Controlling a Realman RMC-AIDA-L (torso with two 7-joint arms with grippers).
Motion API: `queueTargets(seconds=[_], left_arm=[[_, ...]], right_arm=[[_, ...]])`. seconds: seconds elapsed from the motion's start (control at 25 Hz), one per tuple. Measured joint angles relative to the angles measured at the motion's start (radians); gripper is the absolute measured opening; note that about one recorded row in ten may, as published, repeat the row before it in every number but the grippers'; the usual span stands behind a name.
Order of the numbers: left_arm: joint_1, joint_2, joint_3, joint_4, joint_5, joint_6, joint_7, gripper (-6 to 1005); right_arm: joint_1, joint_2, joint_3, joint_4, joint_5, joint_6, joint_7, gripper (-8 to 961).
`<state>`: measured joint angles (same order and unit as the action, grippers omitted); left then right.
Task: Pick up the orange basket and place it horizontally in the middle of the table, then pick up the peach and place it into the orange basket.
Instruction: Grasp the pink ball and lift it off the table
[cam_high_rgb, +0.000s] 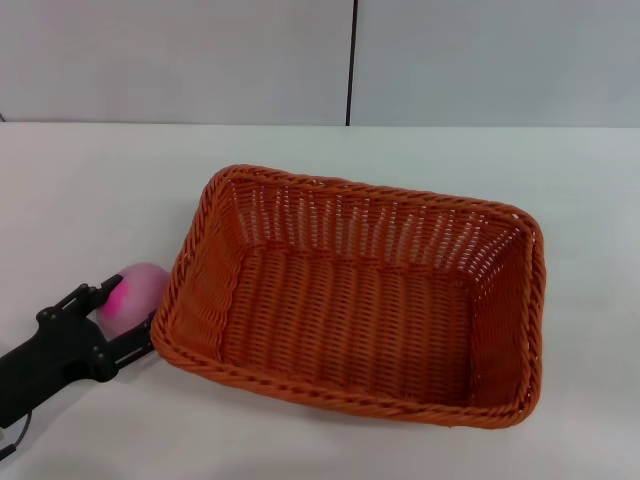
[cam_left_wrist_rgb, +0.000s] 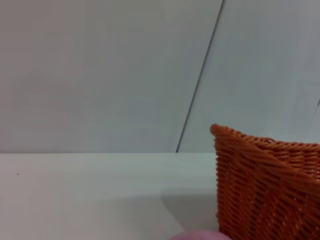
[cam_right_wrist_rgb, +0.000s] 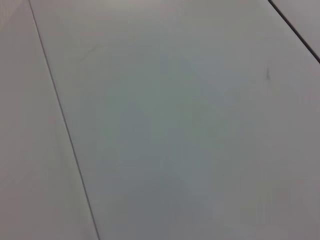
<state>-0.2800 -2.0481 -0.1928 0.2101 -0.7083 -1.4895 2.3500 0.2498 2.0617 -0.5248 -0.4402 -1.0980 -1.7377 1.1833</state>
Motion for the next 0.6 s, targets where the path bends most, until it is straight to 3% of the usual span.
queueTargets(seconds=[0.52, 0.6], left_arm=[[-0.002, -0.001, 0.014, 0.011, -0.005, 0.030, -0.058, 717], [-0.001, -0.001, 0.014, 0.011, -0.005, 0.029, -0.057, 552]], right_arm=[[-0.001, -0.001, 0.005, 0.021, 0.000, -0.002, -0.002, 458], [-0.001, -0.002, 0.005, 0.025, 0.001, -0.002, -0.003, 458]])
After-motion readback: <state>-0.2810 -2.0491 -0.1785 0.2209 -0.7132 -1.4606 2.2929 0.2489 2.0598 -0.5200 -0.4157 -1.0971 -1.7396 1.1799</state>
